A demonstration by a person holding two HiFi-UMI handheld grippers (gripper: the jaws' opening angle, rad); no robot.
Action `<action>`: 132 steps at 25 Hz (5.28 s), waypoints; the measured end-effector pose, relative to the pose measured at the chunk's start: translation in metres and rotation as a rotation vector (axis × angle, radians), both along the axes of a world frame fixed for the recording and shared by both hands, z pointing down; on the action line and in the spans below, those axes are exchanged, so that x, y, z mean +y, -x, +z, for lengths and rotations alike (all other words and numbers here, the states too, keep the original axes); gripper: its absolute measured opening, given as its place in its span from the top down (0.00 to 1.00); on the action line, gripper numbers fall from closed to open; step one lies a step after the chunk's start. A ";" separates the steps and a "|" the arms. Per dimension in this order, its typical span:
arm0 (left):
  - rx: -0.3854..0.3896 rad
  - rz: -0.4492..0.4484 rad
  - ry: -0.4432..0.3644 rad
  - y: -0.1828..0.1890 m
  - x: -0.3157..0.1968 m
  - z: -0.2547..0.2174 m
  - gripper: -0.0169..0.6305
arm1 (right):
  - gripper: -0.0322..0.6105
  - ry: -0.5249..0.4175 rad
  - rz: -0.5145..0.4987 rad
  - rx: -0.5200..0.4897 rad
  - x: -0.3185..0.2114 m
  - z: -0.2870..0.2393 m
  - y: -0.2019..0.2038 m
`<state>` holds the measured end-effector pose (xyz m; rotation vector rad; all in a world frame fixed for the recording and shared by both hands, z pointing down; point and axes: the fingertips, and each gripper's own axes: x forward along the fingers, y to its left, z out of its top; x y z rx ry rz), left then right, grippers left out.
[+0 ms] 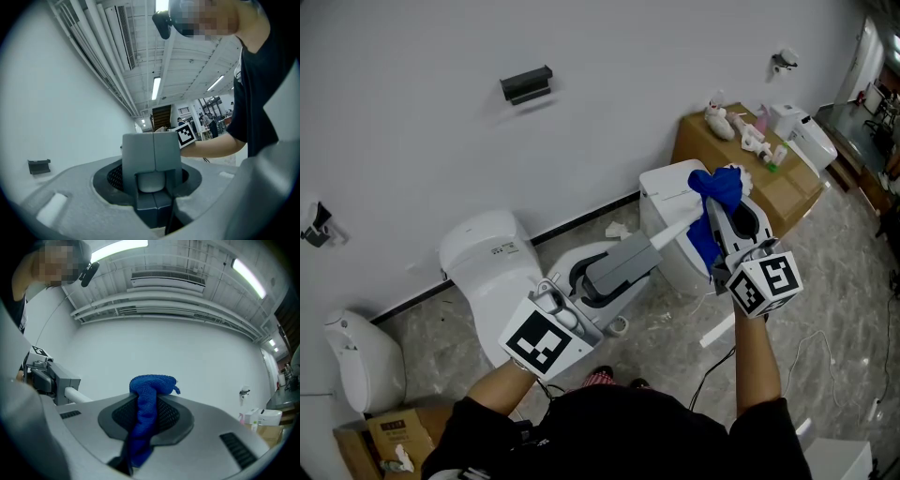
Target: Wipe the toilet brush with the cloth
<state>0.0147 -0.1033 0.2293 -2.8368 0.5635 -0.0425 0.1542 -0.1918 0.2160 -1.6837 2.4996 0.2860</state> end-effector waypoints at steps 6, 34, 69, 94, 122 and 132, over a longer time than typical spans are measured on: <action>-0.001 -0.003 0.000 0.000 0.004 0.001 0.71 | 0.83 0.003 0.016 0.006 -0.001 0.003 -0.010; 0.001 -0.004 0.005 0.001 0.000 0.001 0.71 | 0.83 0.007 0.060 0.018 -0.007 0.004 -0.025; 0.009 -0.027 0.020 0.005 -0.009 0.002 0.71 | 0.83 -0.130 -0.198 -0.019 0.070 -0.038 0.051; 0.052 0.004 0.049 0.004 -0.004 -0.014 0.71 | 0.83 -0.112 -0.343 -0.036 0.080 -0.019 0.105; 0.065 0.007 0.052 0.006 -0.006 -0.019 0.71 | 0.83 -0.123 -0.267 -0.008 0.063 -0.022 0.091; 0.070 0.014 0.062 0.005 -0.001 -0.018 0.71 | 0.83 -0.122 -0.228 -0.005 0.061 -0.022 0.079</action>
